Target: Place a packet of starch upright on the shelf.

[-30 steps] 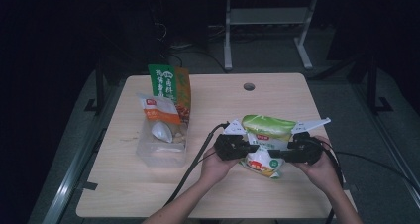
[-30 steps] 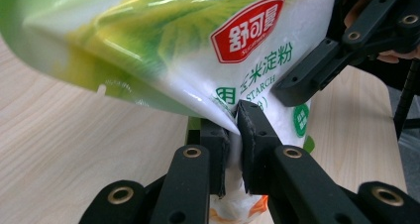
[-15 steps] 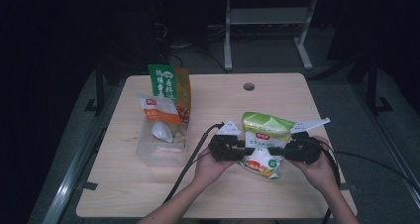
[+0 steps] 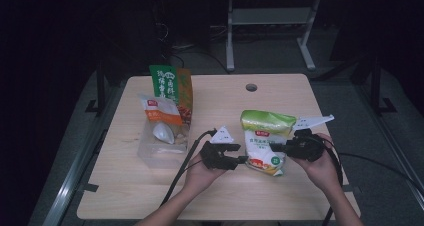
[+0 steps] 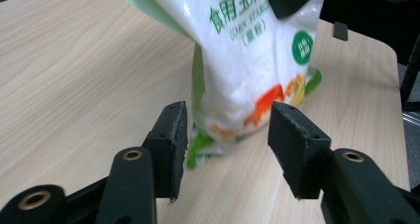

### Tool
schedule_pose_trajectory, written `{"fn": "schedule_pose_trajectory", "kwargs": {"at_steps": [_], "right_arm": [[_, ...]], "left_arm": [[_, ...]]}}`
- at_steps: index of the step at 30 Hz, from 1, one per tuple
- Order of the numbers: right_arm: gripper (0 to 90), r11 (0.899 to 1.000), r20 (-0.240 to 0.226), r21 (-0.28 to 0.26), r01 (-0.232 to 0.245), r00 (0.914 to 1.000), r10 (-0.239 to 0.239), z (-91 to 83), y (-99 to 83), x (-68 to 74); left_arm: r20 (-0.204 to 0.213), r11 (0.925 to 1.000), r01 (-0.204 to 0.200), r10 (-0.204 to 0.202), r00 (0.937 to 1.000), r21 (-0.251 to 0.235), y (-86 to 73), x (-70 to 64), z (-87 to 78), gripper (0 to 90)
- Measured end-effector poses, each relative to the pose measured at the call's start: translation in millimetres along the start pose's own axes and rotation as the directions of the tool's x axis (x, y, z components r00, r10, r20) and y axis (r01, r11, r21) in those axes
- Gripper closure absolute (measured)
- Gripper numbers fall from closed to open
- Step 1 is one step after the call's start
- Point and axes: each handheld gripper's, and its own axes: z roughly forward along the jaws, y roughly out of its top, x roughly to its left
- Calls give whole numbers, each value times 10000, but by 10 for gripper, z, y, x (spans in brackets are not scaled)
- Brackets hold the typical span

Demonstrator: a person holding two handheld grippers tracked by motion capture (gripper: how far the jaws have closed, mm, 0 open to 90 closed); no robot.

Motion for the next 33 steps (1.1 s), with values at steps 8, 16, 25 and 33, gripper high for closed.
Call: {"fn": "schedule_pose_trajectory", "kwargs": {"at_steps": [8, 16, 25, 33], "right_arm": [[865, 9999, 169, -49, 98, 9998, -97, -13, 108, 23], [868, 9999, 115, -94, 114, 9999, -113, 33, 210, 66], [870, 9998, -52, -94, 181, 9998, -182, 108, 333, 124], [871, 9990, -201, -101, 424, 9989, -426, 158, 487, 207]], "left_arm": [[275, 9999, -78, 75, 9996, 120, -132, -79, -151, 443], [240, 9994, -324, 321, 9992, 102, -250, -148, -296, 390], [131, 9990, -446, 445, 9989, 97, -405, -172, -453, 375], [78, 9992, -394, 394, 9992, 42, -520, -193, -580, 363]]}}
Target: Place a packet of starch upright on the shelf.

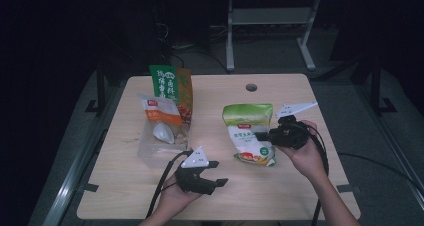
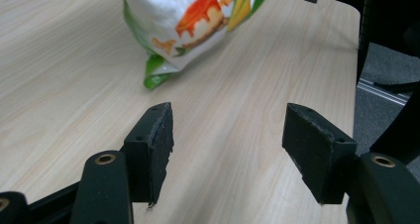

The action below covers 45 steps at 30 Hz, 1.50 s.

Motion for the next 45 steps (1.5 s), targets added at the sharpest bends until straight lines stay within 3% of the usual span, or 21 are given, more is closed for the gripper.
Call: {"fn": "schedule_pose_trajectory", "kwargs": {"at_steps": [8, 11, 21, 29, 37, 45], "right_arm": [[872, 9996, -214, -107, 248, 9995, -251, 43, 193, 98], [872, 9992, -308, -113, 396, 9987, -399, 59, 282, 144], [873, 9962, -622, -250, 840, 9944, -854, 141, 593, 328], [873, 9927, -968, -284, 1174, 9881, -1196, 262, 817, 474], [873, 9840, -1230, -404, 1738, 9764, -1775, 426, 1051, 610], [874, 9816, -1546, -464, 1850, 9695, -1900, 610, 1231, 771]], "left_arm": [[-54, 10000, 0, 0, 10000, 64, -84, -16, -70, 355], [28, 9998, 189, -189, 9998, -30, -106, -19, -98, 354], [-52, 9999, -105, 105, 9999, 12, -136, -70, -179, 355], [-148, 9999, -127, 127, 9998, 16, -179, -101, -221, 343], [-183, 9998, -128, 126, 9998, -148, -205, -123, -274, 325], [-152, 9997, -228, 227, 9996, -81, -228, -154, -305, 325]]}}
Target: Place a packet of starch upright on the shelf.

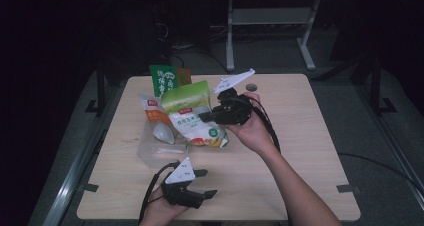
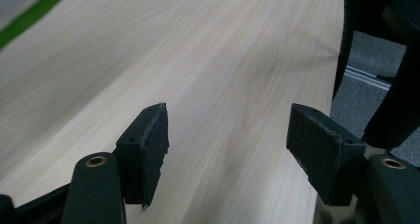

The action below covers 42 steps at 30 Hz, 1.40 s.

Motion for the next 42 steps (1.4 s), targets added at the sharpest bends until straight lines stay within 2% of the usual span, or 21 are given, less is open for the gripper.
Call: {"fn": "schedule_pose_trajectory", "kwargs": {"at_steps": [3, 9, 10, 13, 22, 26, 32, 36, 42], "right_arm": [[874, 10000, -158, -14, 27, 9999, -27, 90, 50, 29], [874, 9998, -316, -20, 210, 9993, -210, 278, 132, 61], [874, 9999, -375, -51, 121, 9992, -123, 315, 150, 72], [874, 9998, -479, -58, 174, 9987, -176, 405, 184, 79], [875, 9991, -747, 85, 424, 9963, -416, 736, 295, 142], [875, 9993, -848, 96, 350, 9958, -340, 882, 328, 172], [875, 9991, -1030, 206, 358, 9941, -335, 1126, 340, 191], [875, 9997, -1376, 95, 228, 9903, -213, 1255, 327, 204], [874, 9997, -1547, 180, 166, 9879, -136, 1423, 248, 214]], "left_arm": [[-23, 10000, -55, 55, 10000, 4, -14, 1, -10, 324], [-18, 9998, 99, -99, 9999, -143, -31, -2, -20, 323], [-15, 9998, 105, -105, 9999, -168, -33, -3, -19, 323], [-33, 9999, -84, 84, 10000, -80, -39, 10, -26, 323], [47, 10000, -61, 61, 10000, -12, -56, 3, -24, 320], [62, 10000, -64, 64, 10000, -19, -66, 5, -35, 313], [32, 10000, -56, 57, 10000, -51, -65, 10, -64, 312], [56, 9997, 103, -102, 9999, -239, -67, 2, -69, 312], [87, 9998, 107, -105, 9999, -146, -77, -9, -75, 312]]}}
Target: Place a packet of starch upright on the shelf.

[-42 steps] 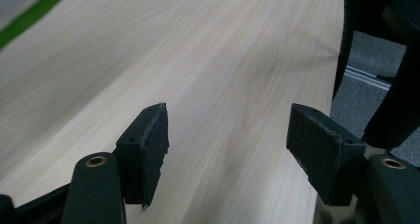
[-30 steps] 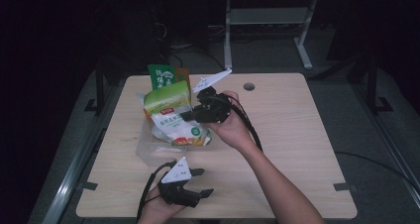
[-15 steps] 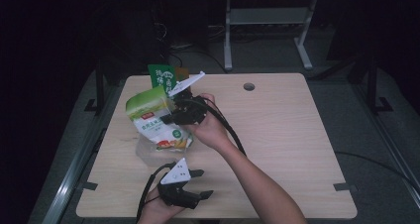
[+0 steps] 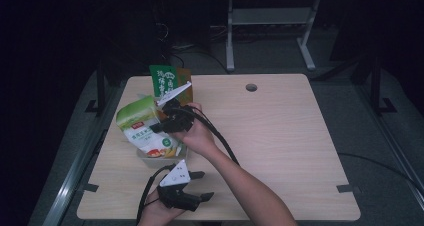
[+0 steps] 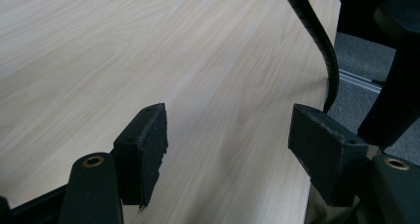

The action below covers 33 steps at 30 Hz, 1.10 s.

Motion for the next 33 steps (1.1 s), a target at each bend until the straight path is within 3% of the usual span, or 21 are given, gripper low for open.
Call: {"fn": "schedule_pose_trajectory", "kwargs": {"at_steps": [9, 20, 30, 33], "right_arm": [[872, 9993, -230, 14, -366, 9991, 367, 146, -161, -19], [799, 9990, 53, 433, 75, 10000, -77, 75, -229, -10], [872, 9952, 267, 916, 349, 9989, -375, 57, -317, 4], [874, 9963, 129, 841, 148, 9998, -160, 28, -384, -41]], "left_arm": [[-3, 10000, -6, 6, 10000, 33, -10, -6, 18, 312], [42, 10000, 22, -23, 10000, 81, -10, -22, 36, 313], [-29, 10000, 63, -63, 10000, 75, -15, -2, 37, 313], [-44, 9999, 34, -33, 10000, 121, -12, 5, 49, 313]]}}
